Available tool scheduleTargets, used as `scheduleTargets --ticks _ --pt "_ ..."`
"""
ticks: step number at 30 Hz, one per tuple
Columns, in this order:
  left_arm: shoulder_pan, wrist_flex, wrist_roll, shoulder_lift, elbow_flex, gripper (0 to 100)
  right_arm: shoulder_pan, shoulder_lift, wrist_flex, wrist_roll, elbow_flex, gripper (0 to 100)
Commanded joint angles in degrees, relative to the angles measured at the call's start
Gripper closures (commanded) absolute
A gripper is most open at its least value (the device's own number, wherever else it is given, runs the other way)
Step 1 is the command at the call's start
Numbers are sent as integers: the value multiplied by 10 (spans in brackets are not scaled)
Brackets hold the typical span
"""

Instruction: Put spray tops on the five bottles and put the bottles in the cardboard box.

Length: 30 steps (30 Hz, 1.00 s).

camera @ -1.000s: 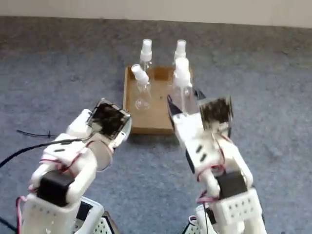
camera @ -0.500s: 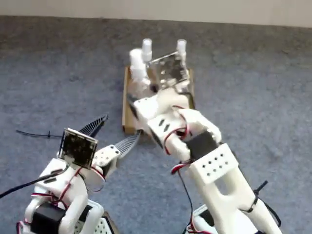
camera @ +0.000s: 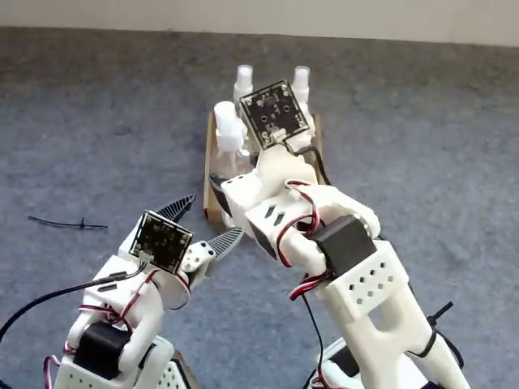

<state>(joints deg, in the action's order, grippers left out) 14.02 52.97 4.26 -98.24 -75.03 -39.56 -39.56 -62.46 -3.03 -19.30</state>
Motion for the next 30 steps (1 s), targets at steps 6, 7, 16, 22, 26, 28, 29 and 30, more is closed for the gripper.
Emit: scheduleTargets --ticks 6,7,16,22,26,28,29,30 --pt "-65 11 5 -7 7 709 50 -18 -6 16 35 995" --pt "-75 28 5 -10 14 709 68 -35 -4 14 29 995" --pt "-140 49 2 -66 0 752 101 -240 246 18 -312 995" --pt "-141 42 2 -65 -5 794 102 -228 510 48 -523 995" --pt "-140 42 2 -65 -5 794 102 -228 570 114 -588 995" --pt "-140 42 2 -65 -6 794 107 -228 589 114 -596 995" --pt "-140 42 2 -65 -6 794 109 -228 598 114 -596 995" --pt "-140 42 2 -65 -6 794 110 -227 609 114 -596 995"
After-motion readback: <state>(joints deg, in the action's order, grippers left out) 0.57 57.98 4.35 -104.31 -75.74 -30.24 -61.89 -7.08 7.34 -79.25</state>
